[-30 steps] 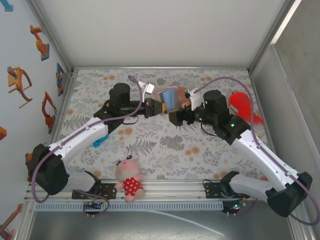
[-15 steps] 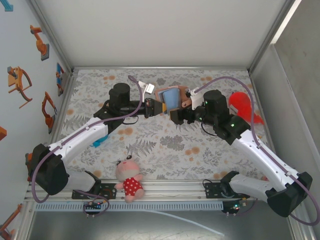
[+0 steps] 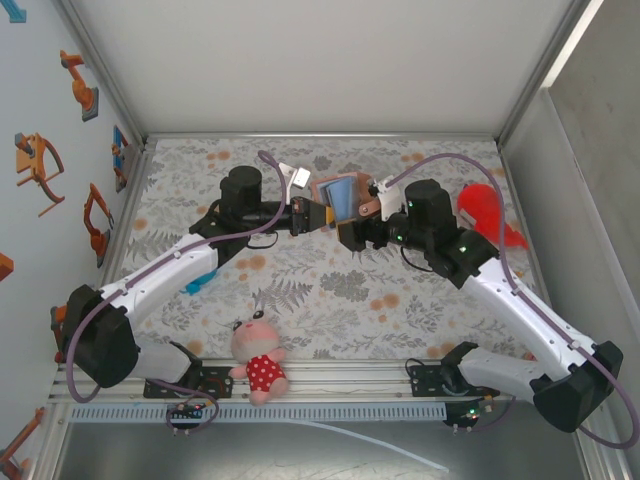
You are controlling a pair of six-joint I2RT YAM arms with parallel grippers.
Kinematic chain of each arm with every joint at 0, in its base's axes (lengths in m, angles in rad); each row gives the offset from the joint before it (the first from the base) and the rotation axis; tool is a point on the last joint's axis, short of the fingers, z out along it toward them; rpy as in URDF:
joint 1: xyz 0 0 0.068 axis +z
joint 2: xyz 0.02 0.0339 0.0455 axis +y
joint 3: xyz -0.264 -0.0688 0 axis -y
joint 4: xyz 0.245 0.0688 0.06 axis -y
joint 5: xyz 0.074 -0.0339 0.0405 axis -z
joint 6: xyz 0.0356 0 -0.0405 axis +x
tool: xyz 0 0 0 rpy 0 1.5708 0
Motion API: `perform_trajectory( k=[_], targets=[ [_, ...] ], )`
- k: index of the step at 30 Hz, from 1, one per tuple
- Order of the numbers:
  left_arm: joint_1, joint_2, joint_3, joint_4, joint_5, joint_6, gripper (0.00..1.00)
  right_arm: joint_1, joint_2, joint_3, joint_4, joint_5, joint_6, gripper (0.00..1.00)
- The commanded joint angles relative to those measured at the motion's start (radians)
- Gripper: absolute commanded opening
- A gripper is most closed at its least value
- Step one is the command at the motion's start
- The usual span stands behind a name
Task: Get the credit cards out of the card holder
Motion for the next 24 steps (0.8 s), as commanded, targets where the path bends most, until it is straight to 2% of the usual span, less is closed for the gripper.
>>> perform_trajectory(
  k=[1, 8, 14, 18, 24],
  targets=[
    [-0.002, -0.004, 0.010, 0.071, 0.046, -0.003, 0.00, -0.001, -0.003, 0.004, 0.004, 0.022, -0.001, 0.90],
    [-0.002, -0.004, 0.006, 0.091, 0.058, -0.007, 0.00, -0.001, -0.031, -0.012, 0.018, 0.026, 0.002, 0.87],
    [-0.004, -0.005, 0.004, 0.091, 0.058, -0.007, 0.00, -0.003, -0.043, -0.017, 0.011, 0.050, 0.003, 0.81],
    [-0.002, -0.006, 0.004, 0.088, 0.058, -0.008, 0.00, -0.003, -0.047, -0.012, -0.005, 0.067, 0.001, 0.73],
    [0.000, -0.017, 0.000, 0.079, 0.059, -0.003, 0.00, -0.005, -0.069, -0.009, -0.035, 0.130, -0.009, 0.72]
  ],
)
